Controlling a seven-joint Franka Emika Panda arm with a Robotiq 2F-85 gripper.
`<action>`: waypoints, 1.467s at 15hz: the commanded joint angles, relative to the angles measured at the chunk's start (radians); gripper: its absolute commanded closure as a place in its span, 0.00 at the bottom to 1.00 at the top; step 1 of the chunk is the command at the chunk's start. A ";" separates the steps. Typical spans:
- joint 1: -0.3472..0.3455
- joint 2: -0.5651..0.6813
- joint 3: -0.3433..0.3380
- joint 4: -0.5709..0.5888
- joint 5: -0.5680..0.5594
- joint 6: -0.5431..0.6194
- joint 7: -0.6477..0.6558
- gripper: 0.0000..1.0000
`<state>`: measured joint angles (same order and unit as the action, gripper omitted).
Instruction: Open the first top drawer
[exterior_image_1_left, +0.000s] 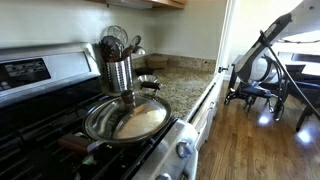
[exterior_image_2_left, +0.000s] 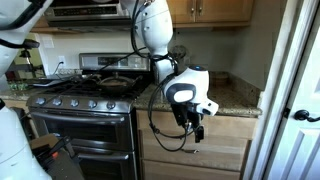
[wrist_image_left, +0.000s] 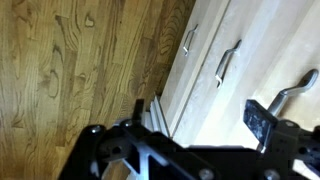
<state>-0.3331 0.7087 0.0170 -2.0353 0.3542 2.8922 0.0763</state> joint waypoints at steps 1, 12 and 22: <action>-0.169 -0.013 0.170 -0.037 0.098 0.051 -0.124 0.00; -0.265 0.029 0.278 0.036 0.159 0.004 -0.172 0.00; -0.245 0.066 0.265 0.061 0.142 0.016 -0.165 0.00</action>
<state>-0.5842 0.7756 0.2882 -1.9761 0.4884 2.9119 -0.0840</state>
